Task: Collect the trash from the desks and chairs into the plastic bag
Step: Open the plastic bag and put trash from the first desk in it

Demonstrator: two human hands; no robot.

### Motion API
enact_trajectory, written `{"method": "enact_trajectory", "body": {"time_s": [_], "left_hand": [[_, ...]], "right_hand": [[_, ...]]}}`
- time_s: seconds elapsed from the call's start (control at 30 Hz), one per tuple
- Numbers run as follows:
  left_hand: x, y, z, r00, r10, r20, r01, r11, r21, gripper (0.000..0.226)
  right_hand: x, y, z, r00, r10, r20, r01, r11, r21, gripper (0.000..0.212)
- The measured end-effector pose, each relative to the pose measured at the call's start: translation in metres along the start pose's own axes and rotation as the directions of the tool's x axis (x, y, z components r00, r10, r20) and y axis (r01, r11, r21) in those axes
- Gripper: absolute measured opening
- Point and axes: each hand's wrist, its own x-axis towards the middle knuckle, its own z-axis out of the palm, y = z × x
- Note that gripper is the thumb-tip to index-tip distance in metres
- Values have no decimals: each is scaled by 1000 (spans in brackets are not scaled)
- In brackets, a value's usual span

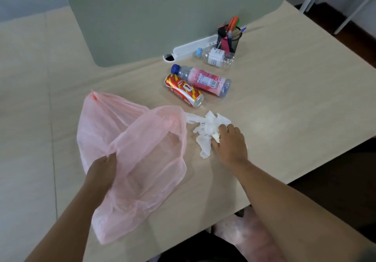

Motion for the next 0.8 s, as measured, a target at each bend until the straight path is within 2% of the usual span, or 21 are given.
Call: {"method": "enact_trajectory", "body": {"time_s": [0.2,0.4,0.5,0.6,0.8], "left_hand": [[-11,24,-10,998,42,54,-34,990,-136,42],[-8,37,-20,985,111,128,-71,957,-283,32],[-9,39,-28,980,67,185,11,920,-391,27],[-12,35,-40,968,41,246,80,884,-461,24],[-23,10,-60,943,131,307,33,878,-477,28]], "right_hand": [[-12,-8,-39,989,7,-150,7,996,94,30],[-40,-65,-78,942,31,-333,71,954,290,22],[-64,-101,-81,939,-9,-344,143,919,367,24],[-81,-135,-69,948,-89,-306,197,919,342,28],[-91,-196,-20,957,-199,-212,231,963,140,27]]}}
